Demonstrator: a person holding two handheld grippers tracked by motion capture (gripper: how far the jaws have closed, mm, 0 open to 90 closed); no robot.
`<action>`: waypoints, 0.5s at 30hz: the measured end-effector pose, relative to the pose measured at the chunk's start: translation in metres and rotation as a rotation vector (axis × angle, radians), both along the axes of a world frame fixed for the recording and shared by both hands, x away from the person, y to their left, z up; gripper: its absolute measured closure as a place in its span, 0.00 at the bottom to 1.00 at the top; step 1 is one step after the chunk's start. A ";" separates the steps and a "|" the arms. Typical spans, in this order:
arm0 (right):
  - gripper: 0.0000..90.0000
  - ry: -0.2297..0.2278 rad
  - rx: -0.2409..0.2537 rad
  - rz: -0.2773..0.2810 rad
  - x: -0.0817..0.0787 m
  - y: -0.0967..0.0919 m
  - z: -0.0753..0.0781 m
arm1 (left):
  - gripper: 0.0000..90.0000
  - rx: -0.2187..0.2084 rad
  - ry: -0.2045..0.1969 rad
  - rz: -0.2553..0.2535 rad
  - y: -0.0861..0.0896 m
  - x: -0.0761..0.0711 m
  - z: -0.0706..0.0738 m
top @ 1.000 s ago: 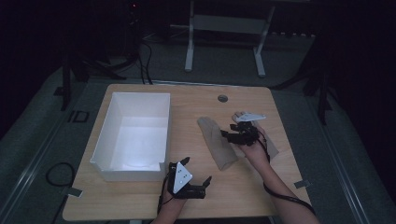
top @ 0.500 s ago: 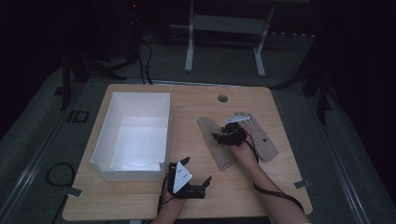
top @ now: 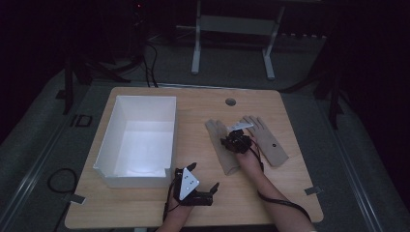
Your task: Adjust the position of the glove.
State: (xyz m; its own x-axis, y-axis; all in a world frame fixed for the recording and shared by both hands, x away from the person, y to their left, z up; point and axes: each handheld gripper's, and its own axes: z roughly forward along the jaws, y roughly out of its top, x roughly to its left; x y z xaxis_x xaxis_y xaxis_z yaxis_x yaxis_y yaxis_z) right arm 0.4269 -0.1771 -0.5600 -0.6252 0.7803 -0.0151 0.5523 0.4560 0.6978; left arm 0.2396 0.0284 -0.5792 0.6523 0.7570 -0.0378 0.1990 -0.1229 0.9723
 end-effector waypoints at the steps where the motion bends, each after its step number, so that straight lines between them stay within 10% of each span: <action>1: 0.88 0.009 0.011 -0.010 0.000 0.001 0.001 | 0.00 0.000 0.000 0.000 0.000 0.000 0.000; 15: 0.89 -0.043 0.161 -0.173 -0.022 -0.008 0.052 | 0.00 0.001 -0.001 0.002 0.000 0.000 0.000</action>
State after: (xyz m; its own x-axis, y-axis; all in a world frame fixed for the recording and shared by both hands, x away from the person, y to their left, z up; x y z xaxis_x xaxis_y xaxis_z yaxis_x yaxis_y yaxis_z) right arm 0.4047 -0.1854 -0.5085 -0.4836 0.8702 0.0943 0.5809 0.2385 0.7782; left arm 0.2395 0.0280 -0.5792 0.6510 0.7582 -0.0362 0.1984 -0.1239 0.9723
